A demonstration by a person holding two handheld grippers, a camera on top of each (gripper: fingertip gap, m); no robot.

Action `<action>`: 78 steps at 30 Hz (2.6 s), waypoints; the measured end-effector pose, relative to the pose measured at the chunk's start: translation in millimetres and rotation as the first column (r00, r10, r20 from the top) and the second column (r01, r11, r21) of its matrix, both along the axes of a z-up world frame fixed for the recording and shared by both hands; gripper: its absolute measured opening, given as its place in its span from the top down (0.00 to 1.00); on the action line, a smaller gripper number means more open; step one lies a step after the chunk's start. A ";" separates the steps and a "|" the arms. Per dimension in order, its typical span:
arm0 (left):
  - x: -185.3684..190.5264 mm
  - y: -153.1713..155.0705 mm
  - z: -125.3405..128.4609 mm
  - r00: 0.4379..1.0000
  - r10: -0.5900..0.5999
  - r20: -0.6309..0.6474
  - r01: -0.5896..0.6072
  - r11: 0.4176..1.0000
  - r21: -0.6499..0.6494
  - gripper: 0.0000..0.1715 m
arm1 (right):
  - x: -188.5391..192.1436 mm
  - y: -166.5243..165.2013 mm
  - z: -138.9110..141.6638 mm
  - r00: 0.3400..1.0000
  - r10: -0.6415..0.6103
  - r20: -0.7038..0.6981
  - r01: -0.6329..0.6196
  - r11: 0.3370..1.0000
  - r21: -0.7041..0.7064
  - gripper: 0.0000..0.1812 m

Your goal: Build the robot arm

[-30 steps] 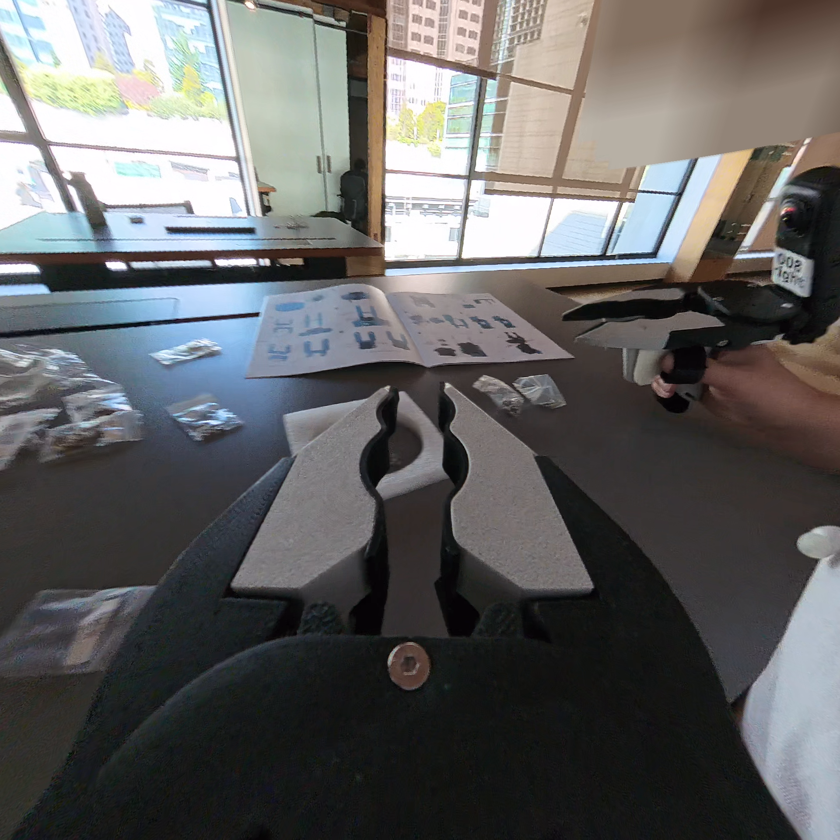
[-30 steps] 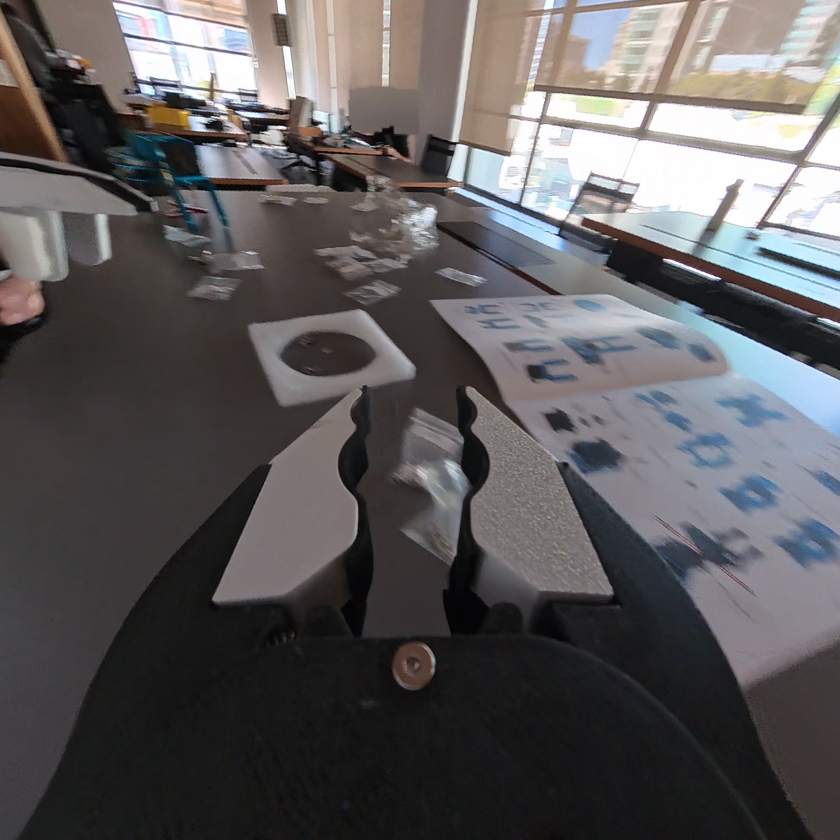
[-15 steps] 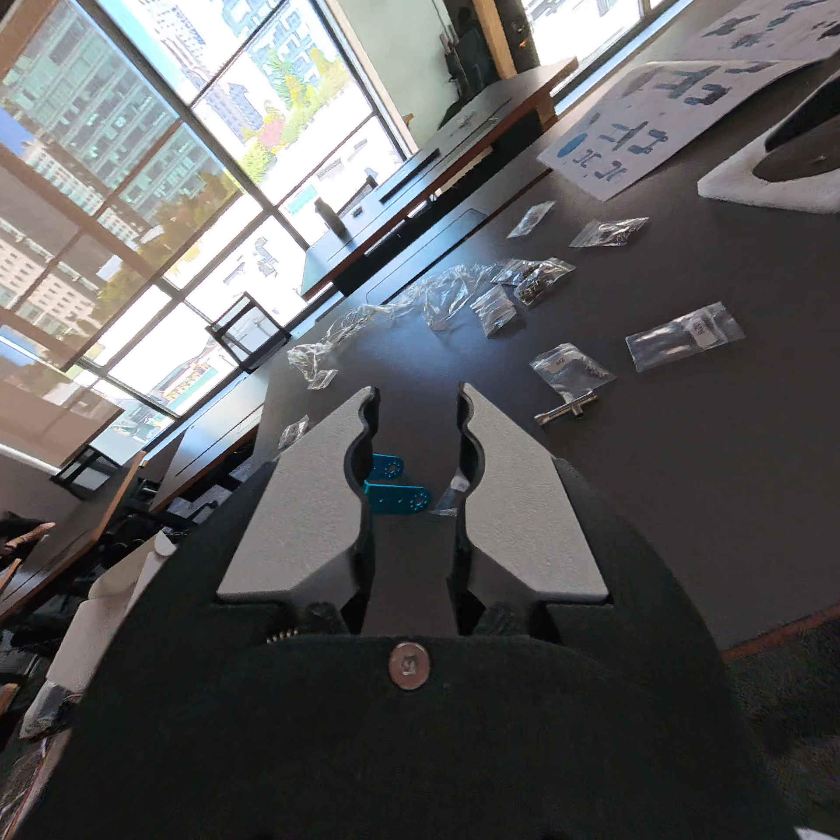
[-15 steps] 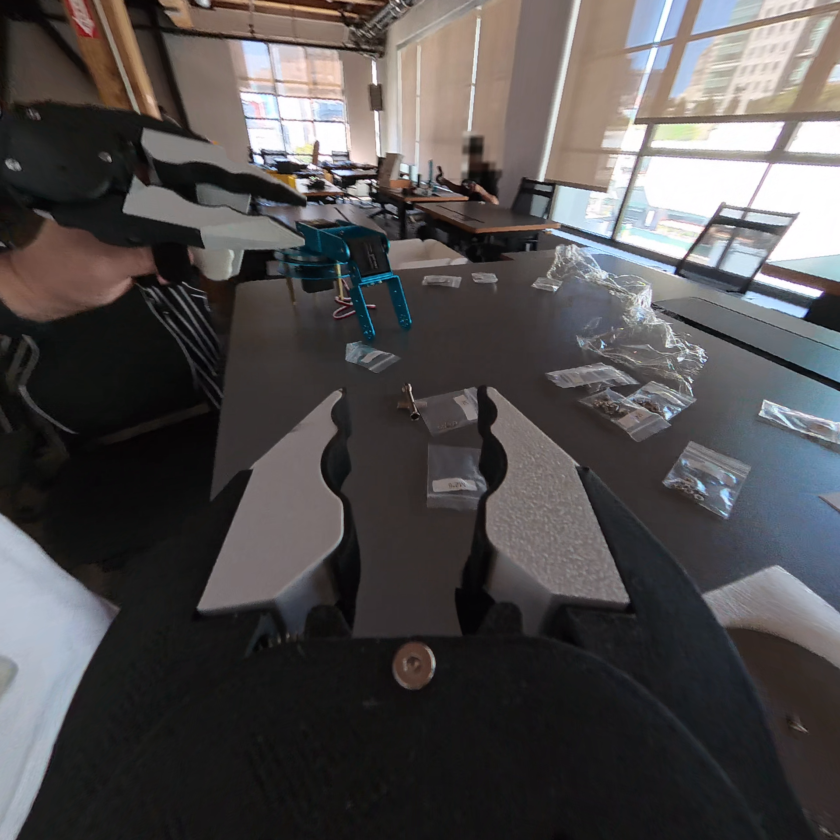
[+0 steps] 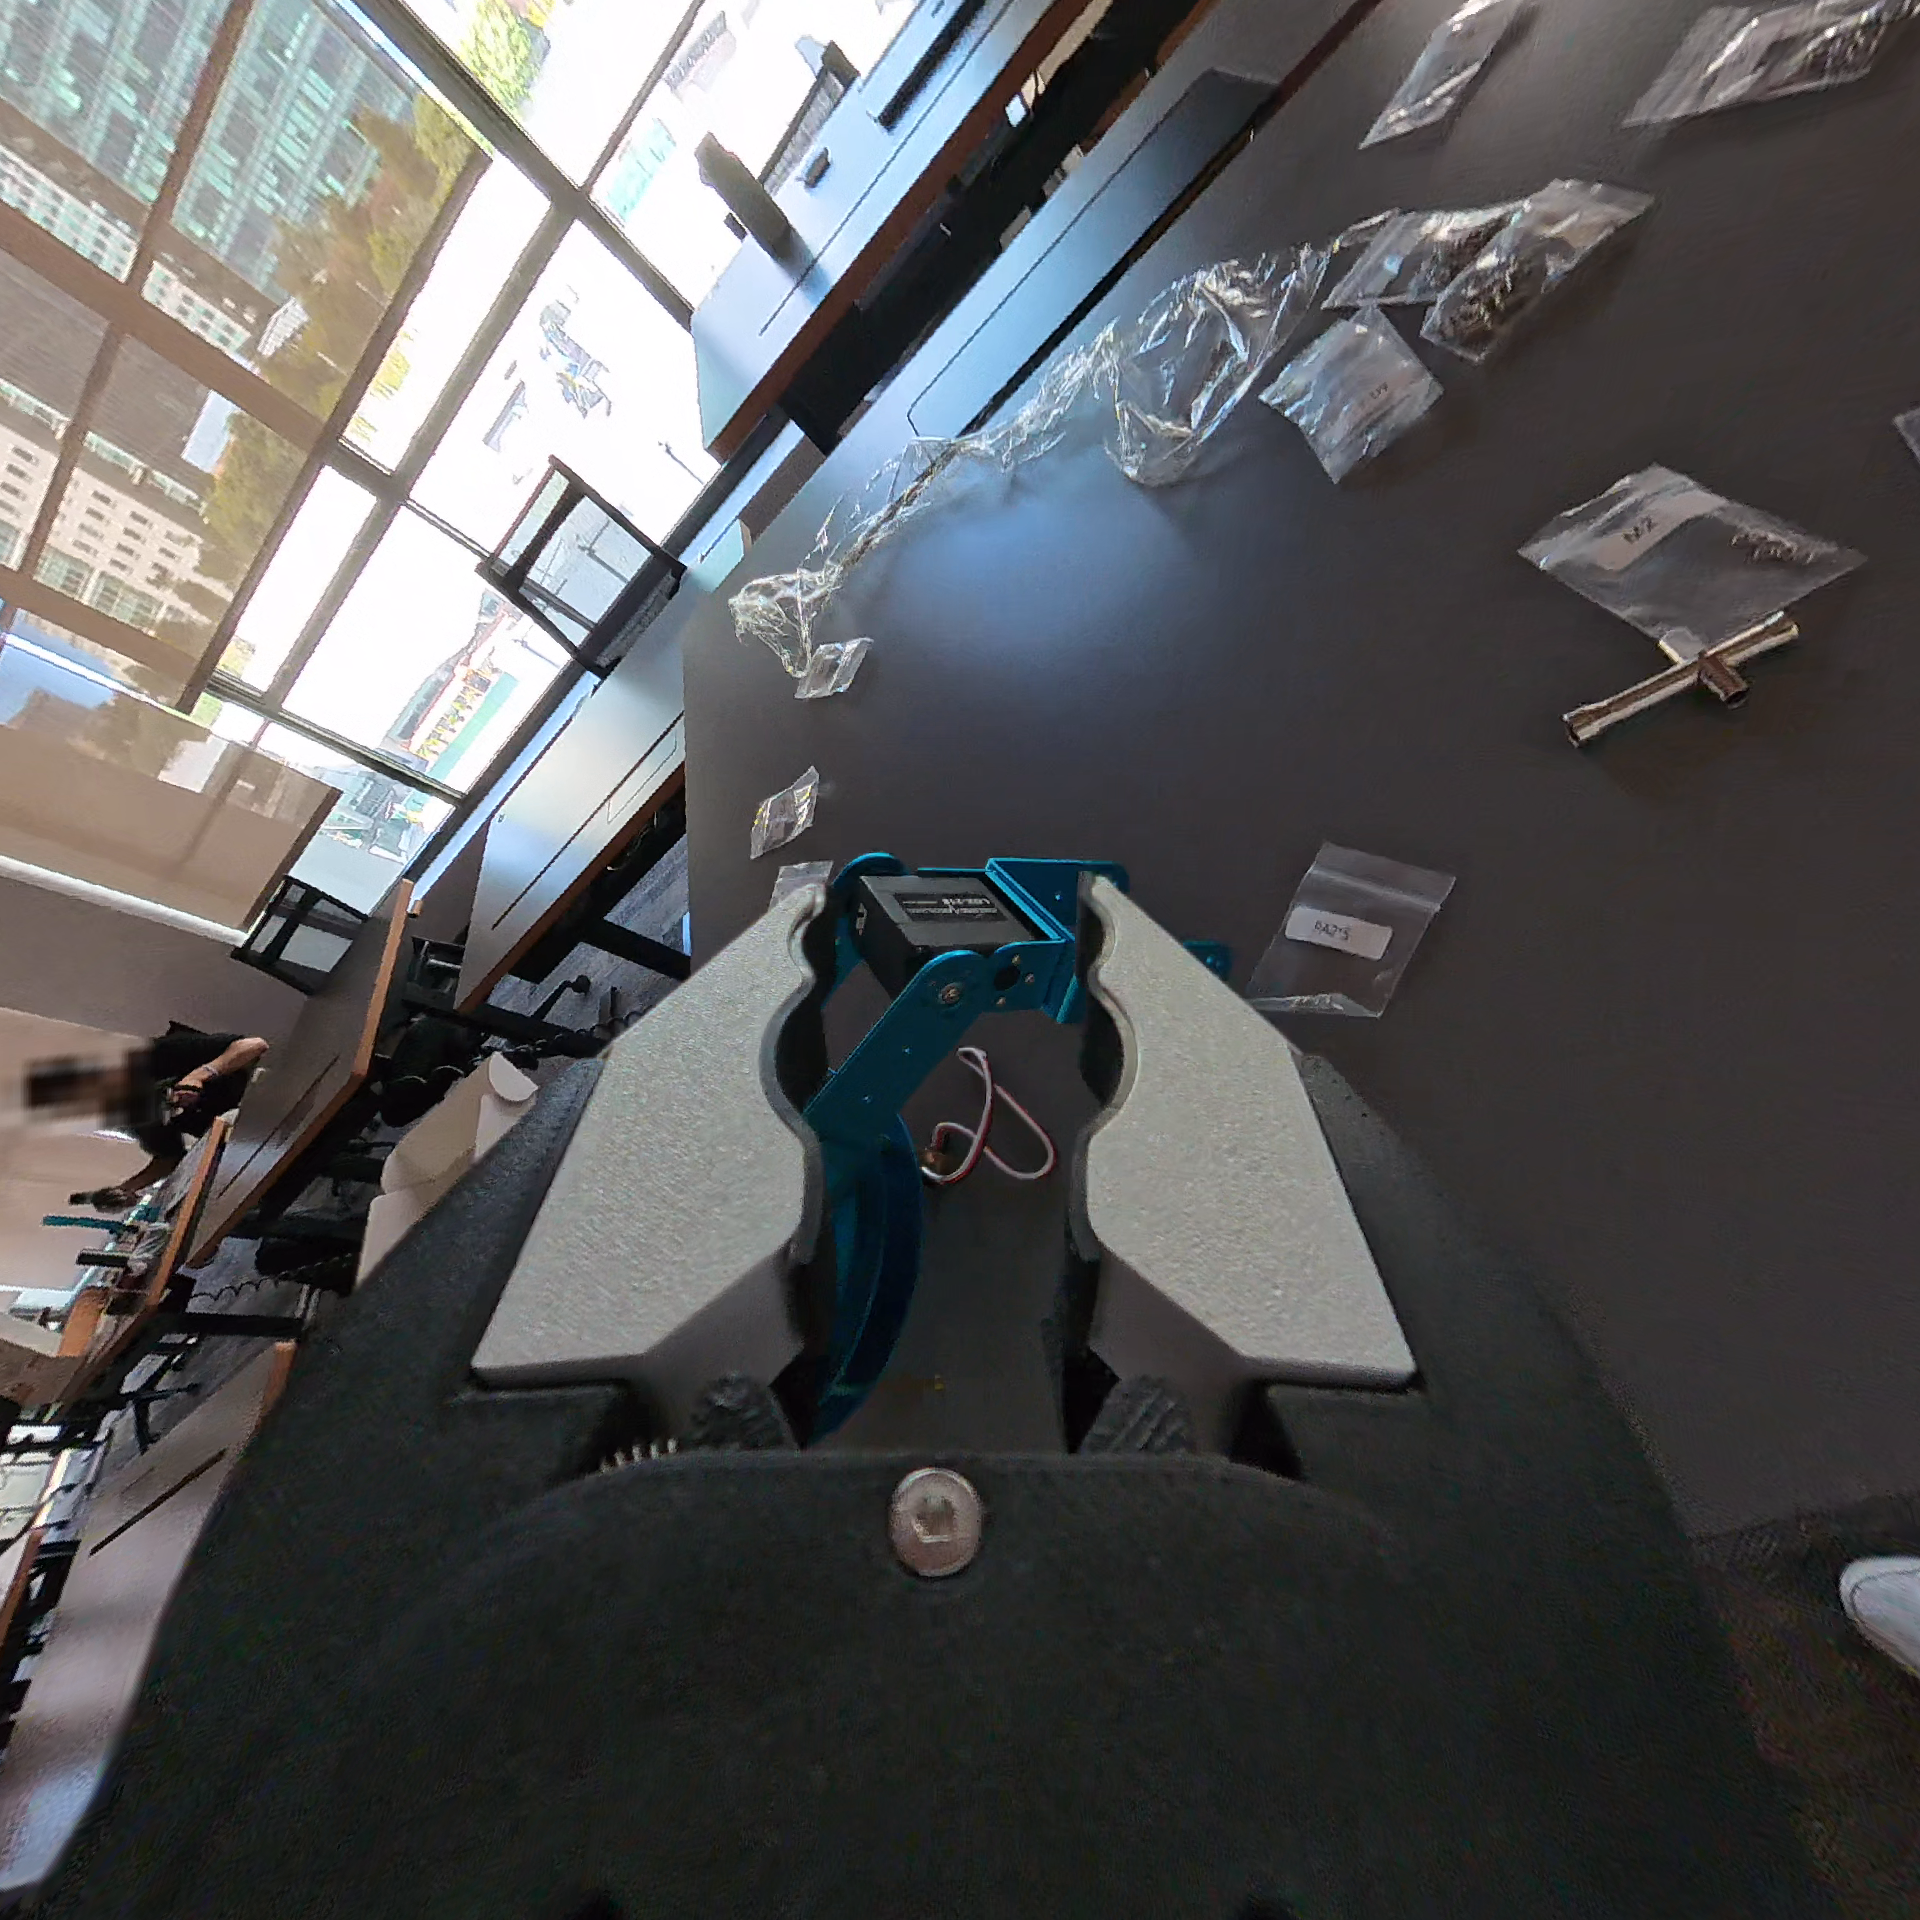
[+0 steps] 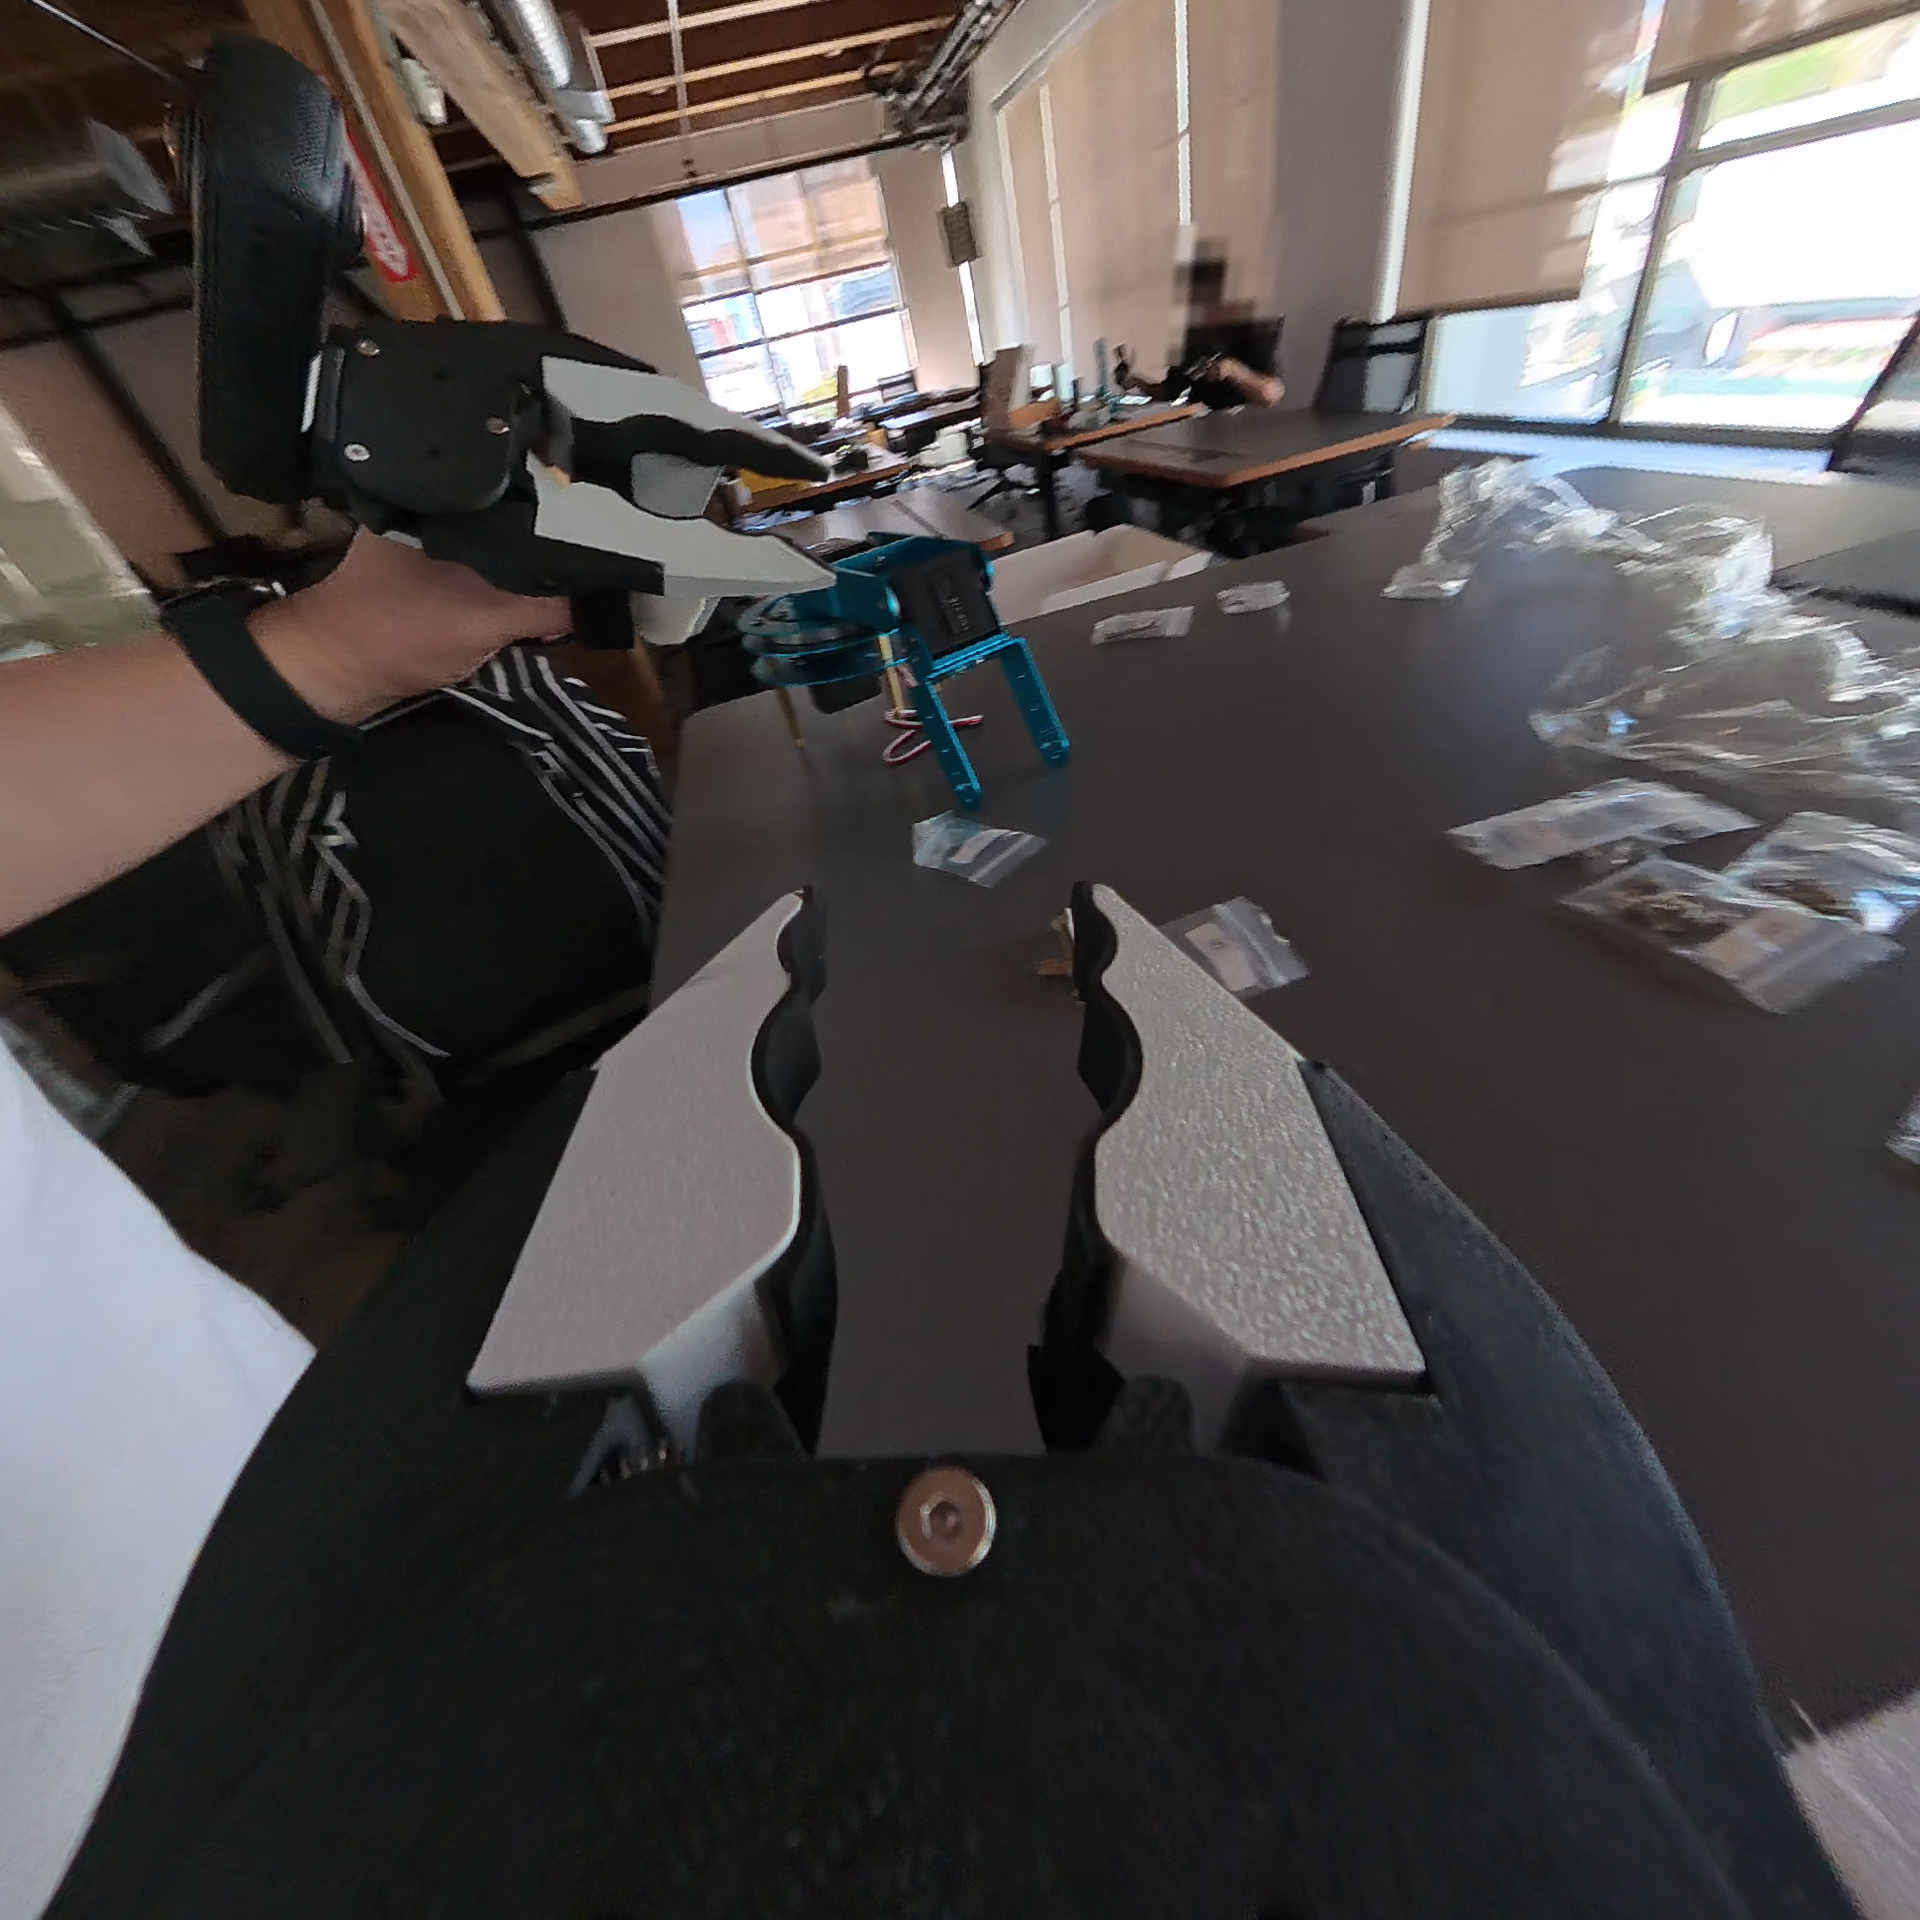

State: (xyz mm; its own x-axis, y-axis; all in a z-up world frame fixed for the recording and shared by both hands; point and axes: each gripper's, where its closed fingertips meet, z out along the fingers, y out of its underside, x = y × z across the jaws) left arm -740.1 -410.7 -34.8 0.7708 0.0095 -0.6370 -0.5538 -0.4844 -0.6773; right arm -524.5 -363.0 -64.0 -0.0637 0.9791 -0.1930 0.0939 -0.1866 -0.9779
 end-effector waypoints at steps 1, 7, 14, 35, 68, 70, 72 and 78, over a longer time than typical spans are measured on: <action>-1.6 -1.7 1.1 1.000 0.000 -0.022 -0.001 1.000 -0.021 0.74 | -4.2 -1.8 -0.7 1.000 0.022 0.007 -0.022 1.000 -0.020 0.74; -23.2 -8.7 -12.7 0.999 -0.036 -0.019 0.032 0.983 -0.181 0.79 | -34.0 -17.3 -13.5 0.993 0.094 0.066 -0.089 0.993 -0.074 0.74; -38.8 -5.9 -19.2 0.951 -0.226 0.211 0.286 0.902 -0.322 0.81 | -90.0 -58.3 -16.7 0.979 0.185 0.089 -0.183 0.983 -0.024 0.74; -52.6 -13.4 -57.9 0.795 -0.304 0.525 0.584 0.616 -0.528 0.99 | -245.8 -32.9 -61.0 0.891 -0.361 0.277 0.163 0.822 0.546 0.63; -43.0 -1.4 -43.5 0.936 -0.006 0.351 0.193 0.845 -0.499 0.85 | 260.0 211.6 0.4 0.547 -0.835 -0.053 0.688 0.413 0.597 0.67; -40.9 -1.5 -43.3 0.942 0.019 0.334 0.155 0.860 -0.487 0.82 | 265.3 220.4 -2.3 0.547 -0.835 -0.058 0.685 0.406 0.605 0.69; -39.8 -1.9 -43.8 0.947 0.049 0.316 0.119 0.863 -0.491 0.81 | 265.0 226.4 -4.5 0.567 -0.822 -0.047 0.693 0.446 0.566 0.68; -39.2 -0.8 -43.0 0.959 0.096 0.267 0.059 0.852 -0.520 0.83 | 270.7 231.1 -7.2 0.607 -0.793 -0.053 0.709 0.510 0.487 0.68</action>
